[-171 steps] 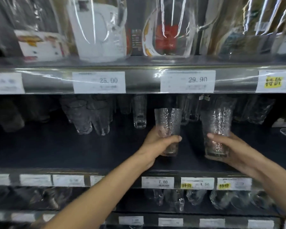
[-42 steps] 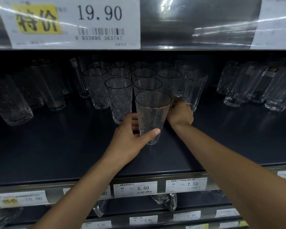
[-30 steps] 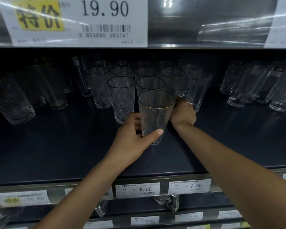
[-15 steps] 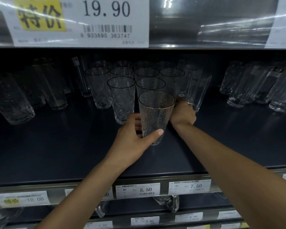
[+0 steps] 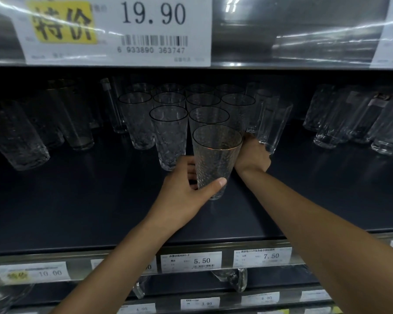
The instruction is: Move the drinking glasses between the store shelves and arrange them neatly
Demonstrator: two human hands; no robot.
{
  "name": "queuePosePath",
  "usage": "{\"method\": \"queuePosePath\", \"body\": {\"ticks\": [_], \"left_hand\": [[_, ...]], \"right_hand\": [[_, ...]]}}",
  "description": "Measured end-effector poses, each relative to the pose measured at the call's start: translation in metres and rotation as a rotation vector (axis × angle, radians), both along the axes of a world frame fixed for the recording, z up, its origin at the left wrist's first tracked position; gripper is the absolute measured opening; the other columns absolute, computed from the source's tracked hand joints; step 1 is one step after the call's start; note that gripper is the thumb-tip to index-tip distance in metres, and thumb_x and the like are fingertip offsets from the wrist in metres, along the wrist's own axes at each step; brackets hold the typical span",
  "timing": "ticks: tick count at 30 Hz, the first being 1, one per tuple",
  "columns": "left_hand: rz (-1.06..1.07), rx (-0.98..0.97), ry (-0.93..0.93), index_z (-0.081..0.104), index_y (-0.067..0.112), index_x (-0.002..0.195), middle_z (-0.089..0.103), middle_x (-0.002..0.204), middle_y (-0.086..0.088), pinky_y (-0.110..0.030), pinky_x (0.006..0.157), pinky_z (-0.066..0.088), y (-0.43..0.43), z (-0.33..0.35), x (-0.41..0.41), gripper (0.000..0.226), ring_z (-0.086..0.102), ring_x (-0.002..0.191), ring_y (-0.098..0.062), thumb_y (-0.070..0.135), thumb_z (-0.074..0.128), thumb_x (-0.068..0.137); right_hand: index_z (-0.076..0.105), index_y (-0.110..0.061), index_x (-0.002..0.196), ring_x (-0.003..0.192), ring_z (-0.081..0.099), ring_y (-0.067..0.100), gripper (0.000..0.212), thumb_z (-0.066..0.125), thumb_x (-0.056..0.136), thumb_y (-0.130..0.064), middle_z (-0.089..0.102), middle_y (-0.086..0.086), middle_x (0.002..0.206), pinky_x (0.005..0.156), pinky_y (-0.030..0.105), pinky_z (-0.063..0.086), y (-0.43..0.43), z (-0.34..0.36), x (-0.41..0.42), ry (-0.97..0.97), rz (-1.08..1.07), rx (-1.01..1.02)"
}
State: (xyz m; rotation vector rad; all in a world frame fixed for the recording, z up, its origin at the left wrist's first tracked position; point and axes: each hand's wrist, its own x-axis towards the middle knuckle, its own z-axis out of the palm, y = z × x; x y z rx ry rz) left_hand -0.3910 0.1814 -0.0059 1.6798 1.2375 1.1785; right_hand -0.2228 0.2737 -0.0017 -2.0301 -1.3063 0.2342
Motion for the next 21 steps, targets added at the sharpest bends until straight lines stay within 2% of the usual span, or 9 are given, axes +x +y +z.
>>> {"method": "queuePosePath", "body": {"ticks": [8, 21], "left_hand": [[-0.001, 0.001, -0.011, 0.049, 0.031, 0.114, 0.06, 0.105, 0.019, -0.007, 0.078, 0.051, -0.0002, 0.0001, -0.0001, 0.05, 0.055, 0.094, 0.019, 0.035, 0.082, 0.077], [-0.01, 0.009, -0.003, 0.049, 0.028, 0.117, 0.06, 0.107, 0.019, -0.006, 0.078, 0.05, -0.0006, -0.0004, -0.0007, 0.051, 0.056, 0.095, 0.019, 0.035, 0.081, 0.078]], "right_hand": [[0.057, -0.013, 0.121, 0.11, 0.061, 0.036, 0.034, 0.048, 0.099, -0.037, 0.065, 0.016, 0.118, 0.08, 0.042, 0.045, 0.0005, -0.0001, 0.0002, -0.019, -0.005, -0.004], [0.058, -0.012, 0.123, 0.112, 0.06, 0.037, 0.034, 0.049, 0.099, -0.035, 0.064, 0.016, 0.121, 0.081, 0.042, 0.045, -0.0011, -0.0015, -0.0002, -0.037, -0.022, 0.0]]}}
